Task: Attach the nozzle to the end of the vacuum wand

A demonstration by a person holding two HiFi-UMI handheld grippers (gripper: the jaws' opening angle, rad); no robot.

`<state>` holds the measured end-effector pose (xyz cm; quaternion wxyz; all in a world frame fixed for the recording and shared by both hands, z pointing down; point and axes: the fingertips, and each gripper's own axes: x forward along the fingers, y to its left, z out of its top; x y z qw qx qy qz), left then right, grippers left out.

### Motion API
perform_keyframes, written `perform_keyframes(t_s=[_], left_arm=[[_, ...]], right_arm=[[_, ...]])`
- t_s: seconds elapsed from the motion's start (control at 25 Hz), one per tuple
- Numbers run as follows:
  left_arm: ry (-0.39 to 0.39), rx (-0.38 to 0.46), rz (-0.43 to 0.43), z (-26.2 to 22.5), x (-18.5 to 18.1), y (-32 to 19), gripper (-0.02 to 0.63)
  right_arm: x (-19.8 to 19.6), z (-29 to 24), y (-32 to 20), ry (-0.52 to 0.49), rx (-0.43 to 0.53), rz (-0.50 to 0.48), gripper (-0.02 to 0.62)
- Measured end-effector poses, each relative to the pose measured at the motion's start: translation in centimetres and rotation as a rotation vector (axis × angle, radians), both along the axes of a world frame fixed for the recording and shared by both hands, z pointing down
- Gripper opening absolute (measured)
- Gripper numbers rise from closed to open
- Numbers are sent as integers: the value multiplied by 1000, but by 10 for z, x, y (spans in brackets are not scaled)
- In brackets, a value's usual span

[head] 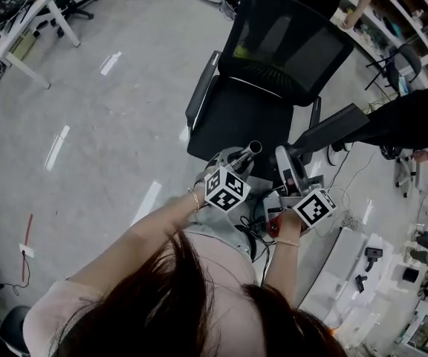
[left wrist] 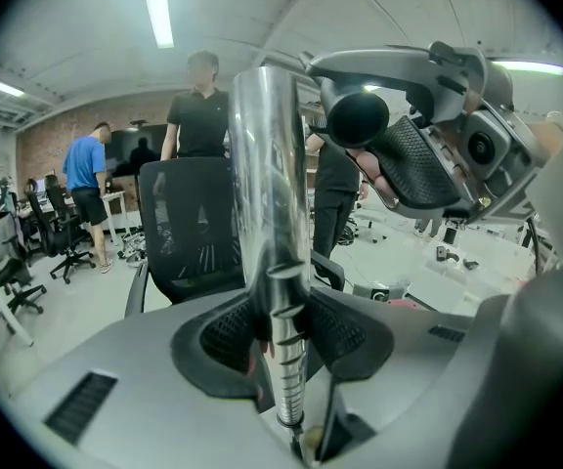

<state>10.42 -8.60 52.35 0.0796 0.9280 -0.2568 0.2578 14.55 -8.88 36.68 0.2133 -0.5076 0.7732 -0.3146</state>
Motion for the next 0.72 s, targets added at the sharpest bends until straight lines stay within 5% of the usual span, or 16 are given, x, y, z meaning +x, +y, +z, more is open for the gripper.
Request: perform_keyframes(t_s=[0.72], left_arm=[[-6, 13, 33, 0, 5, 8, 153]], right_arm=[[-22, -19, -18, 47, 72, -66, 181]])
